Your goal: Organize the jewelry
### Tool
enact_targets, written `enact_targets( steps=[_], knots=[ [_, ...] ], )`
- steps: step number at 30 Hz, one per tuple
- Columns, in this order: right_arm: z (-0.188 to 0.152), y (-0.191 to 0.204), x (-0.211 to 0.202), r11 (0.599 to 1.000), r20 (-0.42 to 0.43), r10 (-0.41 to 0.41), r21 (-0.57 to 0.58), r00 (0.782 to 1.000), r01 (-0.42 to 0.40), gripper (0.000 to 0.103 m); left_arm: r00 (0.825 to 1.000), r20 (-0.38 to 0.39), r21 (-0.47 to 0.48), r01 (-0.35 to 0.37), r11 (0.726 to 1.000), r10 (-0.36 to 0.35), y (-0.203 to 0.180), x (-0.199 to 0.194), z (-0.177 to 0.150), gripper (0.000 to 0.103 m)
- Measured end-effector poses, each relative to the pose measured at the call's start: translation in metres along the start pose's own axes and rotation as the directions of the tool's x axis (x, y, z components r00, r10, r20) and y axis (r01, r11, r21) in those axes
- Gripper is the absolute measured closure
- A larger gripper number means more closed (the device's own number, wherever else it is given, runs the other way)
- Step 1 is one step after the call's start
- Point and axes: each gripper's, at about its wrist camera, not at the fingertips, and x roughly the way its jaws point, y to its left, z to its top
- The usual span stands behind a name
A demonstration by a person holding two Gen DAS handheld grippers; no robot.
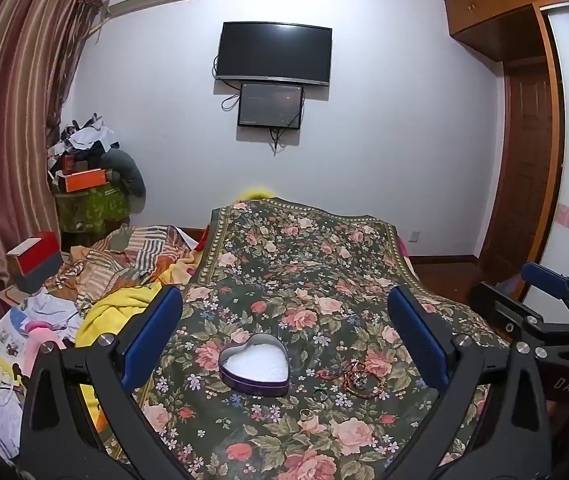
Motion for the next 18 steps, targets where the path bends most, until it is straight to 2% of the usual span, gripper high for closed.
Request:
enact_targets(
  steps=[18],
  knots=[
    [-0.0014, 0.0045, 0.0070, 1.000, -0.004, 0.026, -0.003, 1.000, -0.026, 0.000, 1.000, -0.002, -0.018, -0.007, 1.000, 0.007, 0.0070, 0.0034, -0.0016, 0.000]
  ],
)
